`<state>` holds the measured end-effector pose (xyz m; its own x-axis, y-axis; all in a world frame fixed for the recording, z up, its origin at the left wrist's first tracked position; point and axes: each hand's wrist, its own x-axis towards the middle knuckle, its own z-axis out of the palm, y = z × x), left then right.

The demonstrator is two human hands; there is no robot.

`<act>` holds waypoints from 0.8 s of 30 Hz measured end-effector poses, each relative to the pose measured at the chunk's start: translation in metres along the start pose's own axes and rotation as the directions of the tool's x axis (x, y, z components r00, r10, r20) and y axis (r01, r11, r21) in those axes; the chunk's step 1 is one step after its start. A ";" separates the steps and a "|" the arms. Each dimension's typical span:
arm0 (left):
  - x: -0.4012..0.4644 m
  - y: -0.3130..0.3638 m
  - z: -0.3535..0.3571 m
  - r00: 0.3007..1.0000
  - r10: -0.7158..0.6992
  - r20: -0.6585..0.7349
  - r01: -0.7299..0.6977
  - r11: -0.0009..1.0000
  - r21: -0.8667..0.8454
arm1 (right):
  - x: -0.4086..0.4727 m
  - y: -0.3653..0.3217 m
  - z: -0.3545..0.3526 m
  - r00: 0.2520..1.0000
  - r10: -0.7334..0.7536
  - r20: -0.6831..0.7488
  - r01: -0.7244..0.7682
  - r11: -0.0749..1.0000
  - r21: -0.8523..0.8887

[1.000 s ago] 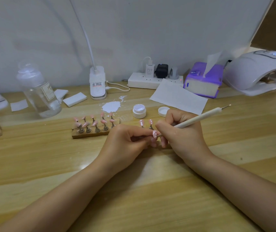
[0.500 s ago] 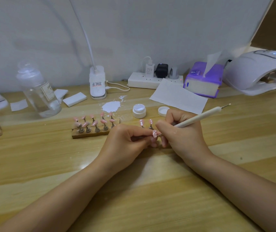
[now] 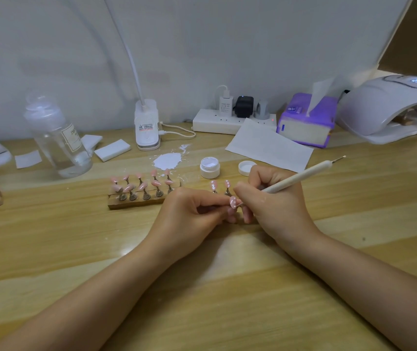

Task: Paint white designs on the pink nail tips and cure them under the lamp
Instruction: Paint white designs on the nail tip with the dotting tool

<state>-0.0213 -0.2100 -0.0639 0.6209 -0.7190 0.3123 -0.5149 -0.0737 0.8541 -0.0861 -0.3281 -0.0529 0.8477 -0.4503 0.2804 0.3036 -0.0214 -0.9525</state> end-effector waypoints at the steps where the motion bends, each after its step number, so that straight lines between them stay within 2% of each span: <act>1: 0.000 0.000 0.000 1.000 -0.003 -0.002 0.003 1.000 -0.007 | 0.000 0.000 0.000 1.000 -0.002 -0.001 0.002 1.000 -0.002; 24: 0.001 0.001 0.000 1.000 -0.015 0.009 0.016 1.000 -0.012 | 0.000 0.001 -0.001 1.000 0.002 -0.006 -0.002 1.000 -0.029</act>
<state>-0.0211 -0.2104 -0.0631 0.6236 -0.7238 0.2954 -0.4982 -0.0768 0.8637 -0.0863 -0.3291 -0.0538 0.8455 -0.4557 0.2782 0.2893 -0.0469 -0.9561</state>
